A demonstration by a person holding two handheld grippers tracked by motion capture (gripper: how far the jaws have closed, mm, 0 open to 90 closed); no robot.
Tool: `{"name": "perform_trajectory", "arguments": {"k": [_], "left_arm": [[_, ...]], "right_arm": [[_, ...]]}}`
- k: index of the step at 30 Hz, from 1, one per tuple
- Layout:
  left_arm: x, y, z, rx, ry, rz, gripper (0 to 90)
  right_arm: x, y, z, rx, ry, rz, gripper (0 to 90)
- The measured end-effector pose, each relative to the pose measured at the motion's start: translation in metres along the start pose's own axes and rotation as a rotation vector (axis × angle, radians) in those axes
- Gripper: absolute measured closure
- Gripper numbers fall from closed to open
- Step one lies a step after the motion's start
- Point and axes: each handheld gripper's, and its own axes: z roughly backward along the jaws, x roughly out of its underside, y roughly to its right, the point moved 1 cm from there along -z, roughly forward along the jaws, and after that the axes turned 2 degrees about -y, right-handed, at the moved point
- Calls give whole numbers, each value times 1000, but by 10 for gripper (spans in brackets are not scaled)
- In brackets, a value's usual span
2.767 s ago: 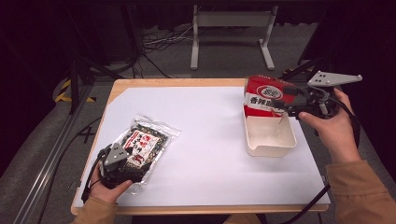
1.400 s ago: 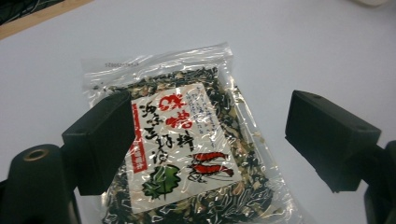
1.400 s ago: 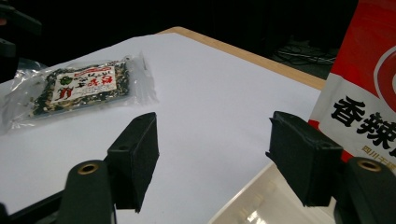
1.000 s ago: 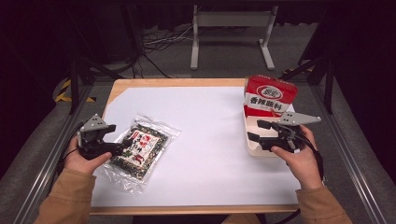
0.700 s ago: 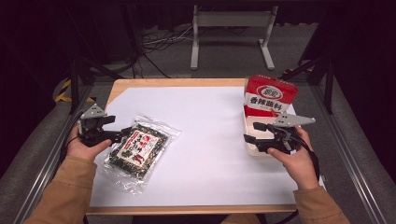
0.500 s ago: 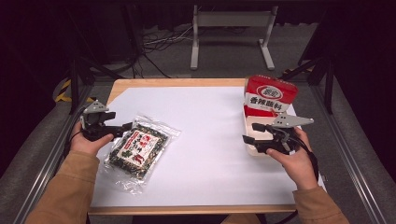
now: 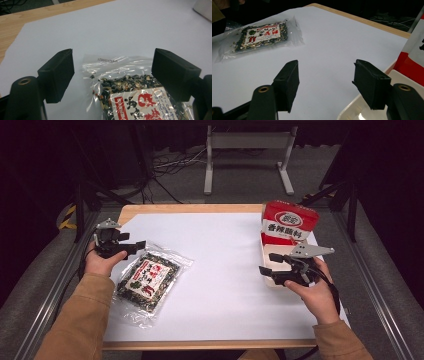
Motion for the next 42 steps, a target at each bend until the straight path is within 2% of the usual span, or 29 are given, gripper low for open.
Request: {"name": "perform_trajectory", "arguments": {"k": [3, 5, 8, 11, 16, 20, 21, 26, 31, 34, 40, 42], "left_arm": [[1, -4, -6, 7, 0, 14, 140], [2, -7, -11, 1, -8, 25, 139], [4, -11, -18, 19, -25, 38, 148], [6, -13, -24, 23, -49, 37, 166], [10, -19, -34, 65, -72, 71, 247], [13, -21, -40, 80, -105, 80, 262], [16, -22, -46, 84, -127, 90, 262], [19, -26, -53, 101, -144, 103, 290], [22, -29, -61, 88, -183, 113, 284], [23, -31, -63, 80, -196, 131, 240], [24, -29, -69, 101, -219, 107, 247], [25, -27, -71, 109, -224, 112, 254]], "right_arm": [[1, 0, 0, 1, 0, -2, 366], [1, -1, 0, 1, 0, -2, 366], [2, -1, 0, 3, 2, -2, 366], [3, -1, 0, 5, 1, -4, 366], [5, -1, 0, 6, -5, -1, 366], [5, -2, 0, 5, -5, -1, 366], [5, -2, 0, 5, -6, 0, 366], [5, -3, -1, 3, -11, 1, 366], [6, -2, -2, 3, -14, -2, 366], [7, -2, -3, 2, -14, -2, 366], [8, -2, -4, -1, -17, -5, 365], [8, -2, -4, -1, -19, -5, 365]]}}
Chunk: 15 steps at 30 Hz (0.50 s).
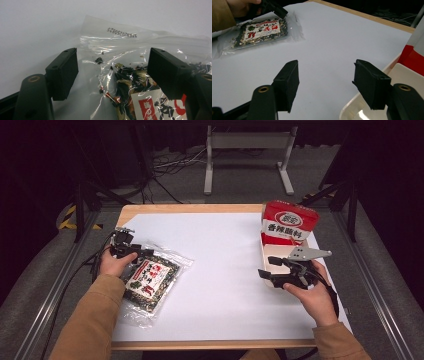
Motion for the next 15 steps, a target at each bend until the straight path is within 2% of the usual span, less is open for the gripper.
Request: {"name": "perform_trajectory", "arguments": {"k": [6, 11, 15], "left_arm": [[1, 0, -2, -4, -5, -1, 273], [2, 2, -2, -41, -8, -51, 348], [2, 4, -2, -32, -10, -49, 397]], "right_arm": [[1, 0, -1, -4, -1, -5, 365], [1, -1, -2, -5, -4, -4, 365], [1, -1, -3, -8, -7, -4, 365]]}}
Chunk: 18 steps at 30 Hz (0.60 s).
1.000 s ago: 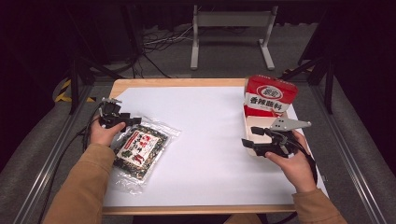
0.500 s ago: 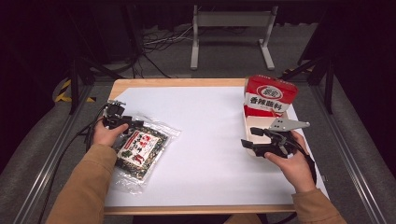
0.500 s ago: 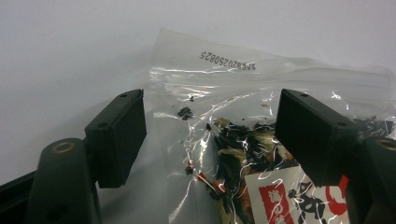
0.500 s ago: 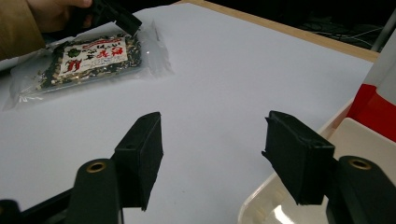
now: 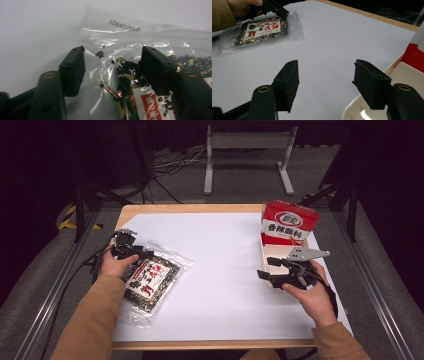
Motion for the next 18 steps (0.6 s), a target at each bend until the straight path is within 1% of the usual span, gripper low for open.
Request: {"name": "perform_trajectory", "arguments": {"k": [3, 4, 6, 7, 8, 9, 10, 12, 16, 17, 18], "left_arm": [[1, 1, 0, -1, 7, 7, 423], [1, 1, 0, 0, 4, 0, 434], [1, 1, 0, 1, 4, -2, 445], [1, 2, 1, 2, 4, 3, 504], [1, 2, 1, 11, 3, 12, 504], [1, 4, 1, 16, -5, 18, 544], [1, 5, 0, 12, -6, 15, 565], [1, 5, 0, 19, -5, 18, 573], [1, 5, 0, 21, -8, 23, 576], [1, 5, 0, 16, -6, 17, 579], [1, 5, 0, 19, -8, 21, 594]], "right_arm": [[0, -1, -2, -3, -2, 1, 365], [0, -1, -2, -4, -3, 2, 365], [0, -1, -2, -4, -3, 1, 365], [0, -1, -2, -3, -3, 0, 365], [0, -1, -2, -3, -3, 0, 365], [0, -1, -2, -5, -3, 0, 365], [0, -1, -2, -6, -2, 0, 365], [0, 0, -2, -5, -1, -1, 364], [0, 0, -2, -9, 0, -1, 364], [0, 0, -2, -8, -1, -1, 364], [0, 0, -2, -9, -1, -2, 364]]}}
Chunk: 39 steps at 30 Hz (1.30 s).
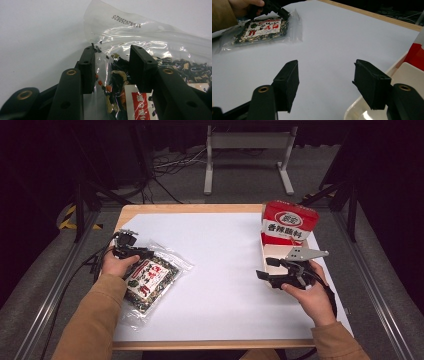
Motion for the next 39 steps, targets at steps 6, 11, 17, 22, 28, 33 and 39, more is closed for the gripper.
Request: {"name": "perform_trajectory", "arguments": {"k": [6, 11, 17, 22, 28, 33, 39], "left_arm": [[1, 1, 0, -17, 10, -1, 678], [1, 4, 0, -17, -2, 0, 741], [-2, 14, 0, -56, -13, -27, 781], [-4, 15, 5, -70, -25, -21, 817], [-7, 14, 23, -48, 9, -11, 837], [-11, 20, 46, -47, 58, -33, 852], [-12, 30, 69, -15, 141, -39, 900]], "right_arm": [[0, 0, 0, -1, 0, -2, 364], [0, 0, -1, -4, -2, -3, 364], [0, 0, 0, -4, -2, -2, 364], [1, 0, 0, -3, 0, -2, 364], [0, -1, 2, -3, 8, -2, 366], [-1, -4, 2, -8, 6, -3, 394], [-2, -5, 3, -8, 7, 4, 397]]}}
